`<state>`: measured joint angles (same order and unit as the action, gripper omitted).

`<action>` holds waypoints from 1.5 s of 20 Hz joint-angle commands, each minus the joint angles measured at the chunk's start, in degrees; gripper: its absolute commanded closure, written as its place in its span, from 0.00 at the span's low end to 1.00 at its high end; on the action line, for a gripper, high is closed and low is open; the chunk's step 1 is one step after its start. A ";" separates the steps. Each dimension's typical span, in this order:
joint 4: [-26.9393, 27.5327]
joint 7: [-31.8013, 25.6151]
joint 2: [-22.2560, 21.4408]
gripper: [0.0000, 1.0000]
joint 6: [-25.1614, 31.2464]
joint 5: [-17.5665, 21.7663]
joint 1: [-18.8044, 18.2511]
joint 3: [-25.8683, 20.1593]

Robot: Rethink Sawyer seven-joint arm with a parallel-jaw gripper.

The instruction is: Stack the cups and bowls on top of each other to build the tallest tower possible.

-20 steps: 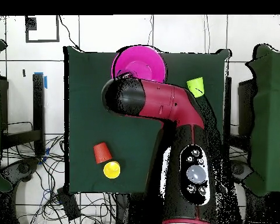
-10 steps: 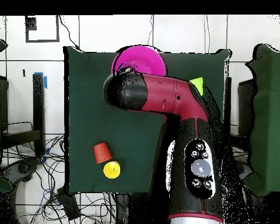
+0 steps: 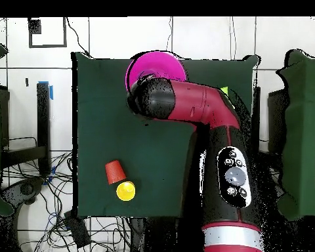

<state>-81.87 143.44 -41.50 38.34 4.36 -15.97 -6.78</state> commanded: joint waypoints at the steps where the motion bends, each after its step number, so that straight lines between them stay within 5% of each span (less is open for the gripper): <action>1: 1.65 -15.49 3.76 1.00 7.22 5.23 -1.29 -6.92; 30: 4.17 -18.72 7.16 1.00 8.52 9.30 -6.35 -13.06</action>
<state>-79.28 143.09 -37.66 40.51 8.73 -20.78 -13.53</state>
